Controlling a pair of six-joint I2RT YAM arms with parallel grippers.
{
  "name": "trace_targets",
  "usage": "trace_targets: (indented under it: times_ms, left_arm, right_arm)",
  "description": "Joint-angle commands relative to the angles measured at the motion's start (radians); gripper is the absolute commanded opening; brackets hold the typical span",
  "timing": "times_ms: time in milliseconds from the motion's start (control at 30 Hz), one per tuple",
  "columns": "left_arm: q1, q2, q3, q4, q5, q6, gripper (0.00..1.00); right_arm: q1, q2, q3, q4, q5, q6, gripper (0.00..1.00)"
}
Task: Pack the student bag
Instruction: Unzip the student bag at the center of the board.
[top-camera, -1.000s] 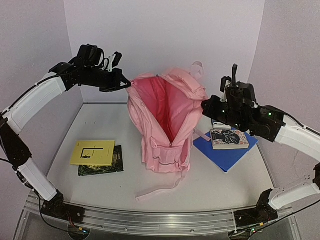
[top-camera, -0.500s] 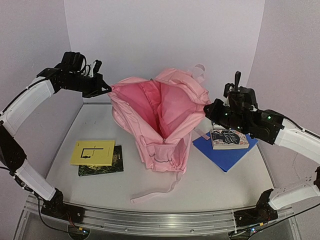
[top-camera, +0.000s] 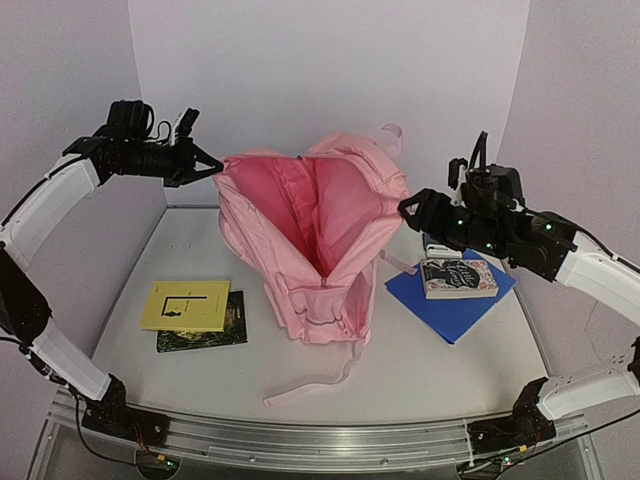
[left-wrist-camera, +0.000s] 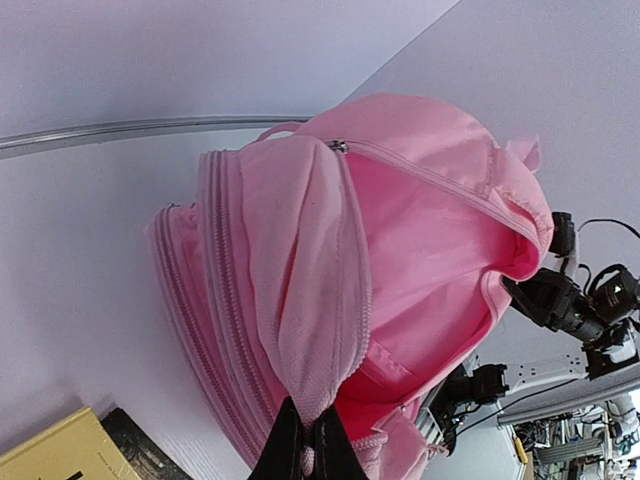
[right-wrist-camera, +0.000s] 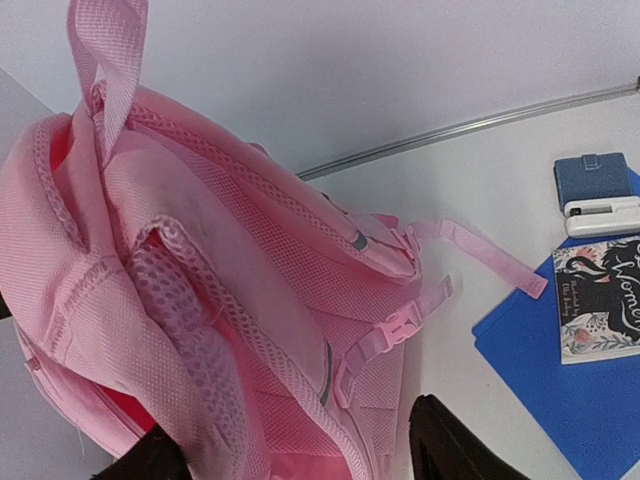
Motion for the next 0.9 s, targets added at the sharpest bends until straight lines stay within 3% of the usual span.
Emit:
trace_targets:
  times_ms: [0,100,233,467,633,867]
  left_arm:
    - [0.034,-0.003,0.123,0.146,0.117,-0.013,0.0]
    - [0.016,0.017,0.162,0.159,0.14,-0.028,0.0]
    - [0.01,0.046,0.2,0.198,0.151,-0.072,0.0]
    - [0.009,0.065,0.204,0.21,0.141,-0.069,0.0]
    - [0.009,0.044,0.148,0.207,0.133,-0.047,0.0]
    - [0.009,0.001,0.071,0.206,0.12,-0.036,0.14]
  right_arm:
    - [-0.026,-0.037,0.048,-0.057,0.014,-0.02,0.76]
    - [-0.026,-0.06,0.059,-0.093,0.073,0.002,0.89]
    - [-0.027,-0.101,0.09,-0.112,0.108,0.01,0.98]
    - [-0.028,-0.129,0.138,-0.153,0.146,0.022,0.98]
    - [-0.091,-0.105,0.035,-0.162,0.169,0.069,0.98]
    - [-0.267,-0.056,-0.229,0.033,-0.105,0.177,0.95]
